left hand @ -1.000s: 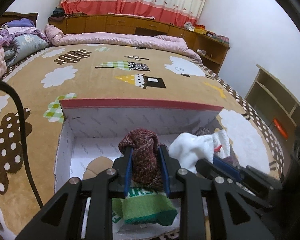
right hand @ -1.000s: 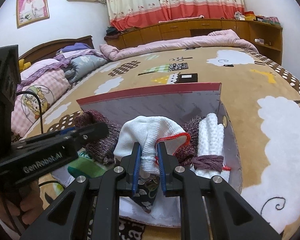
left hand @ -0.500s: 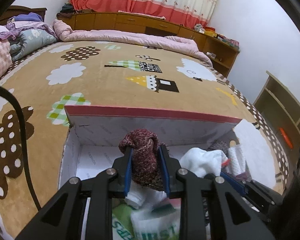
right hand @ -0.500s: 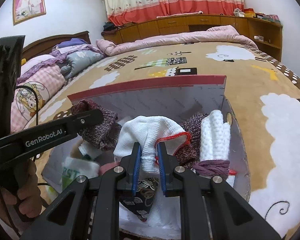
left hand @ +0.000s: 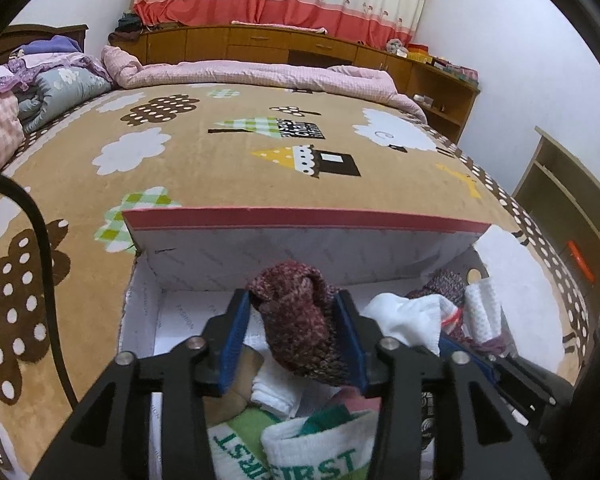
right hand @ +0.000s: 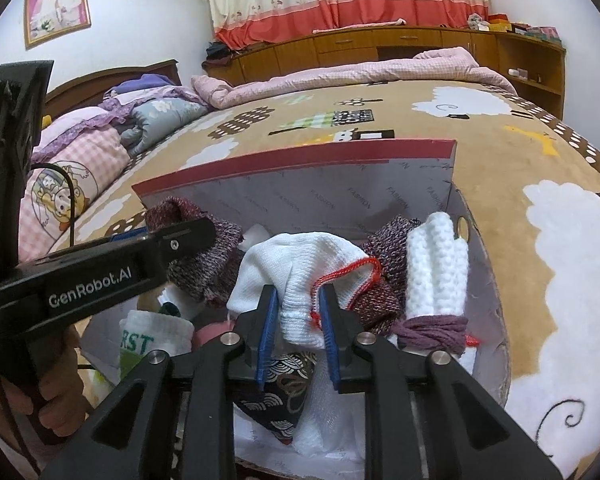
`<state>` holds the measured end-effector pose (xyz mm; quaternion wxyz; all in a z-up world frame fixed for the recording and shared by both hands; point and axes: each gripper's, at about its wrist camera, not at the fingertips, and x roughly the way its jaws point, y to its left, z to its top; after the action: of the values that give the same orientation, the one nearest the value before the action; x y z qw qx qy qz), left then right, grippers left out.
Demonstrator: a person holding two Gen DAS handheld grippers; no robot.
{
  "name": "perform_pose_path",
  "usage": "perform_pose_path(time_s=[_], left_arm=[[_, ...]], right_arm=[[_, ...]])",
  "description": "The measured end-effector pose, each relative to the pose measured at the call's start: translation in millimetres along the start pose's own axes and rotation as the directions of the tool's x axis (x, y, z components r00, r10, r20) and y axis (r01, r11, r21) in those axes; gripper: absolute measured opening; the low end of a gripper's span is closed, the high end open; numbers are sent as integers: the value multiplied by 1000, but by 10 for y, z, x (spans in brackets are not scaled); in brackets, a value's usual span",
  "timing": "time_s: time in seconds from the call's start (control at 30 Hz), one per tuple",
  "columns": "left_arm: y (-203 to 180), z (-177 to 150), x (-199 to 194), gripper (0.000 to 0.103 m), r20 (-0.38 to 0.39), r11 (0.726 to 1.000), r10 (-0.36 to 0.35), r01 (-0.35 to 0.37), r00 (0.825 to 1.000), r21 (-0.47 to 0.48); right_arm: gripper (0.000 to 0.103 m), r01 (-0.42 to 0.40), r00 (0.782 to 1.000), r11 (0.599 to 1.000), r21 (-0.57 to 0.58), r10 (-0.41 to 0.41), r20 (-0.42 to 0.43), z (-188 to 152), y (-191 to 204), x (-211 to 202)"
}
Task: Organize soft objects
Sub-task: 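Open the left tool to drop the maroon sock while the right tool drops the white sock in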
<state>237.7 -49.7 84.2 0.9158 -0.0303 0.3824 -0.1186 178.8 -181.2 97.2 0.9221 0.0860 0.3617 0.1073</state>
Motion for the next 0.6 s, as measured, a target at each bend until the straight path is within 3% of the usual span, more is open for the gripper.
perform_pose_path(time_s=[0.33, 0.6], left_arm=[[-86, -57, -187, 64, 17, 999, 34, -35, 999, 37], [-135, -172, -404, 66, 19, 997, 53, -54, 998, 47]], right_arm=[[37, 6, 1000, 1000, 6, -6, 25, -3, -5, -181], [43, 10, 999, 1000, -5, -10, 52, -39, 63, -420]])
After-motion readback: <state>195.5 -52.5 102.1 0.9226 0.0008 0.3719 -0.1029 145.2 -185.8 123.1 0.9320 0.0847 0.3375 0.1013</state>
